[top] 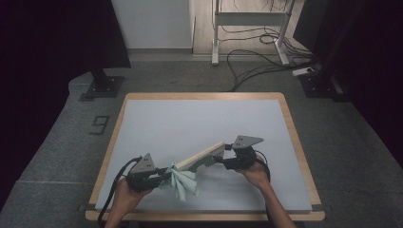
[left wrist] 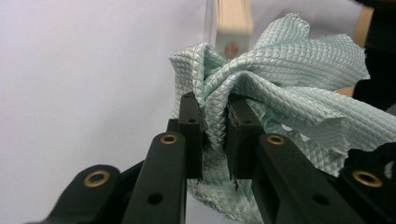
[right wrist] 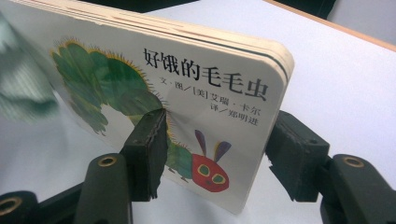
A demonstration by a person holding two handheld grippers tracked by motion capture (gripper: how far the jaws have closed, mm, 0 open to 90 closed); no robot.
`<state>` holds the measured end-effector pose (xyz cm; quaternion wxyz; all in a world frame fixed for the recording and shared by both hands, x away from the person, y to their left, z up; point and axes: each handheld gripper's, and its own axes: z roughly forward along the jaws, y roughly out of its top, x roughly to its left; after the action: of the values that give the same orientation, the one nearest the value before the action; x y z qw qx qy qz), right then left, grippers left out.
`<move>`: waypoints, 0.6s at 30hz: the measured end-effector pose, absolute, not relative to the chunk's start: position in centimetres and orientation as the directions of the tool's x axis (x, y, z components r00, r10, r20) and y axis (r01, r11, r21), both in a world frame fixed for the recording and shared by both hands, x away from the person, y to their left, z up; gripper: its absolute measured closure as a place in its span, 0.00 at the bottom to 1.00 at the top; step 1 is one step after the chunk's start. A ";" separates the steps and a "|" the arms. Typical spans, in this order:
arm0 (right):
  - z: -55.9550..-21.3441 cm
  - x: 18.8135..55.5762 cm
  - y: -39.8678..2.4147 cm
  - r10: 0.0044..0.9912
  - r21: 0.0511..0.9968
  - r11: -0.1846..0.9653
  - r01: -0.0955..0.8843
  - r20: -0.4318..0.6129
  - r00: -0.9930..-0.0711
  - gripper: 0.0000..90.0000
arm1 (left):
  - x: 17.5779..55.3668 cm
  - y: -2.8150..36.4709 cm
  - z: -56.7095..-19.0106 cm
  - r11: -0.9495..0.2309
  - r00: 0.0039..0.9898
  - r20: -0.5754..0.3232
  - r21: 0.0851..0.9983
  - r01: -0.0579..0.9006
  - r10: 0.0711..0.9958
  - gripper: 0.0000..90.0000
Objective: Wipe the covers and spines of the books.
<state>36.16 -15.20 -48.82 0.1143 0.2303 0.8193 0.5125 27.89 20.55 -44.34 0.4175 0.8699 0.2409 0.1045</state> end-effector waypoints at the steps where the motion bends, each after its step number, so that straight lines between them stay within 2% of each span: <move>1: -48.8 36.2 -15.2 0.495 0.892 0.369 0.260 0.048 -0.868 0.45 | 27.9 20.5 -44.0 -0.541 0.864 -0.013 0.775 0.327 0.504 0.87; 9: -48.9 36.1 -15.3 0.492 0.894 0.365 0.260 0.051 -0.869 0.45 | 27.8 19.9 -43.3 -0.577 0.867 0.009 0.750 0.324 0.498 0.87; 18: -49.0 36.1 -15.3 0.496 0.898 0.356 0.257 0.051 -0.867 0.46 | 28.3 19.5 -47.4 -0.603 0.863 -0.019 0.708 0.368 0.505 0.87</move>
<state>36.08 -15.31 -48.98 0.1154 0.2307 0.8154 0.5182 28.27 19.45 -47.37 0.3719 0.8906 0.2450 0.0918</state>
